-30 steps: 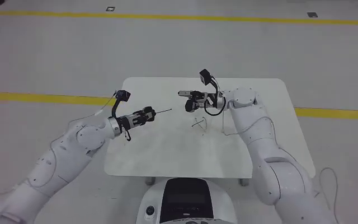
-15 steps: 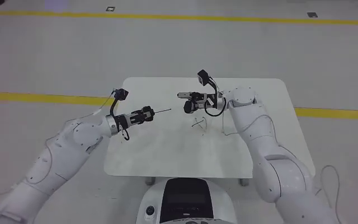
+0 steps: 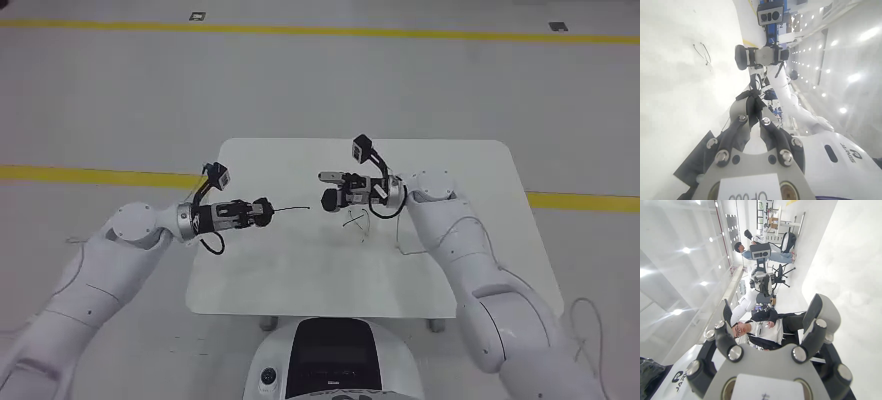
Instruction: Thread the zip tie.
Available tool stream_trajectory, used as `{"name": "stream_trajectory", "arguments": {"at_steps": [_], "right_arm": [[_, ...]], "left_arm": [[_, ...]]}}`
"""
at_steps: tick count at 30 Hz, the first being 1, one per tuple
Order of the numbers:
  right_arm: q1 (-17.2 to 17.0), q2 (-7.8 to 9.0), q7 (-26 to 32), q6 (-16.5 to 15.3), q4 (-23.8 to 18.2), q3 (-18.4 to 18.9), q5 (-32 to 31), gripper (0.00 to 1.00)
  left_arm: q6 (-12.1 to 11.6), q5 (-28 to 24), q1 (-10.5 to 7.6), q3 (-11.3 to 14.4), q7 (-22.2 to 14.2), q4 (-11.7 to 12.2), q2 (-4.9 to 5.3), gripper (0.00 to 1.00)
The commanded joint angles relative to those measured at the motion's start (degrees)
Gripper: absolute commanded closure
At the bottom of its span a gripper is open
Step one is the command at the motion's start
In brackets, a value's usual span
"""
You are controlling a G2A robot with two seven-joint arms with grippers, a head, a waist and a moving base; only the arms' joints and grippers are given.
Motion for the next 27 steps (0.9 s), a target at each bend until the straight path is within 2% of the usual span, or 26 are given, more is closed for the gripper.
{"name": "stream_trajectory", "arguments": {"at_steps": [1, 5, 6, 7, 13, 16, 22, 23, 24, 25, 27], "right_arm": [[-0.16, 0.51, 0.0, 0.0, -0.02, -1.49, 2.36, 0.0], [-0.5, 1.39, 0.0, 0.0, -0.41, -4.27, 6.67, 0.0], [-0.5, 1.55, 0.0, 0.0, -0.48, -4.65, 7.17, 0.0], [-0.5, 1.55, 0.0, 0.0, -0.48, -4.65, 7.17, 0.0], [-0.5, 1.55, 0.0, 0.0, -0.48, -4.65, 7.17, 0.0], [-2.07, 1.51, -1.99, 1.04, -2.6, -4.95, 7.95, 0.0], [-4.03, 1.68, -1.16, 2.52, -4.45, -4.88, 12.23, 0.0], [-4.11, 1.72, -1.14, 2.6, -4.4, -4.96, 12.62, 0.09], [-4.14, 1.75, -1.13, 2.7, -4.31, -5.05, 12.87, 0.29], [-4.16, 1.76, -1.14, 2.85, -4.18, -5.16, 13.13, 0.42], [-4.13, 1.76, -1.2, 3.08, -3.87, -5.49, 13.67, 0.5]], "left_arm": [[0.0, -1.7, -0.8, 0.38, -1.04, 1.91, -0.78, 1.0], [0.0, -4.68, -1.89, 1.0, -2.67, 4.85, -2.23, 1.0], [0.0, -4.95, -2.26, 1.07, -2.44, 5.89, -2.64, 1.0], [0.0, -3.69, -2.7, 1.07, -0.73, 6.59, -2.9, 1.0], [0.33, -3.62, -2.5, 1.16, -0.01, 6.45, -2.95, 1.0], [1.21, -4.18, -1.98, 1.29, 1.06, 5.87, -3.19, 1.0], [1.46, -8.93, -1.67, 1.41, -2.22, 7.48, -3.99, 1.0], [1.28, -9.29, -1.82, 1.54, -2.79, 7.98, -4.18, 1.0], [1.11, -9.8, -1.87, 1.65, -3.25, 8.29, -4.35, 1.0], [1.18, -10.42, -1.91, 1.78, -3.8, 8.65, -4.52, 1.0], [1.08, -10.97, -2.27, 2.0, -4.64, 9.57, -4.86, 1.0]]}}
